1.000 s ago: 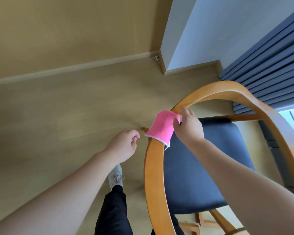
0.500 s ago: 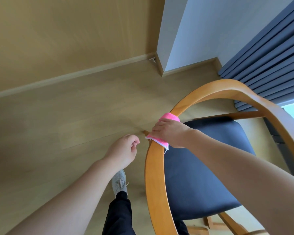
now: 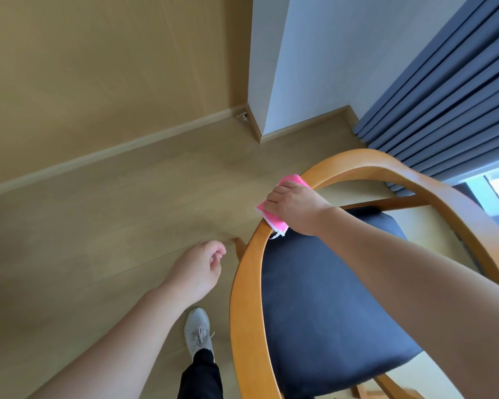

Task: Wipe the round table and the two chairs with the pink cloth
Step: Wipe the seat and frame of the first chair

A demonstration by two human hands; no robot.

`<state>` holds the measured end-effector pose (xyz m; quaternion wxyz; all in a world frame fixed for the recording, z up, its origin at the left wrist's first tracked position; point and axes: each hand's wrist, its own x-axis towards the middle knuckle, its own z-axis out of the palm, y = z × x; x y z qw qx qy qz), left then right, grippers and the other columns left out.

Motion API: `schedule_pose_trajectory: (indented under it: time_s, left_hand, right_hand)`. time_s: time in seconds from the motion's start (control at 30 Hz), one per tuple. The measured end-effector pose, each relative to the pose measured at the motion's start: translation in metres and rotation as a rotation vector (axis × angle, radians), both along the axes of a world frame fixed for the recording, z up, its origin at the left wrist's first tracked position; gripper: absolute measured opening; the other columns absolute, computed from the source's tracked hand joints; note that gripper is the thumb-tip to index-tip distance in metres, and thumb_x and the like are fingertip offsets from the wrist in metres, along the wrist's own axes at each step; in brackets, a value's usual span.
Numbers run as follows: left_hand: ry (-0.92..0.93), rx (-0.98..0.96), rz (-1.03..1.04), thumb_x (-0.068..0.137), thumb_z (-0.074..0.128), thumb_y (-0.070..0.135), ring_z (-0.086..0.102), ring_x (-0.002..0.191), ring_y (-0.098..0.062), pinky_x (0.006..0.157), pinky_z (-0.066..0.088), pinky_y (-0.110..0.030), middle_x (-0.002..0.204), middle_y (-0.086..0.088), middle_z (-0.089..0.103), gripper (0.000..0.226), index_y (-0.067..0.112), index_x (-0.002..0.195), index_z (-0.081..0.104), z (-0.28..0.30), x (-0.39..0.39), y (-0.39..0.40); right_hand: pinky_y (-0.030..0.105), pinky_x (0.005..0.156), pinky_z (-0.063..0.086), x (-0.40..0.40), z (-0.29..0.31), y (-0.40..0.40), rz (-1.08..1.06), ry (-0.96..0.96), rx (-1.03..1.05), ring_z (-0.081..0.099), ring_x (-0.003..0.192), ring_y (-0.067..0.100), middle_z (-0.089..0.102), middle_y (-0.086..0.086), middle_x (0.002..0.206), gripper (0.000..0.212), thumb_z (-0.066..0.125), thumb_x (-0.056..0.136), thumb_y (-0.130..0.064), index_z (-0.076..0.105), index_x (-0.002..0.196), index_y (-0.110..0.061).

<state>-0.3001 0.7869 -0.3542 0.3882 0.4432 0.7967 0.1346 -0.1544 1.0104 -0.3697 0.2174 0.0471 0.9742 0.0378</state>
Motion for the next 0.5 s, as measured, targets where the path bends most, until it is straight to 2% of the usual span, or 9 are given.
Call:
schedule_pose_trajectory:
  time_s: [0.27, 0.5]
  left_hand:
    - [0.028, 0.024, -0.052, 0.096, 0.047, 0.015, 0.055, 0.08, -0.003, 0.071, 0.048, -0.023, 0.099, 0.01, 0.057, 0.02, 0.024, 0.11, 0.058, 0.008, 0.001, 0.041]
    - [0.042, 0.059, -0.11, 0.097, 0.049, 0.017, 0.057, 0.092, -0.004, 0.074, 0.046, -0.014, 0.106, 0.014, 0.058, 0.022, 0.027, 0.115, 0.057, 0.012, 0.008, 0.074]
  right_hand:
    - [0.034, 0.11, 0.029, 0.012, 0.017, 0.037, -0.079, 0.035, 0.005, 0.047, 0.12, 0.022, 0.053, -0.003, 0.13, 0.057, 0.061, 0.086, -0.014, 0.043, 0.139, -0.024]
    - [0.031, 0.103, 0.028, 0.033, 0.025, 0.074, -0.183, 0.081, -0.068, 0.044, 0.122, 0.019, 0.05, -0.007, 0.134, 0.059, 0.06, 0.089, -0.02, 0.037, 0.142, -0.031]
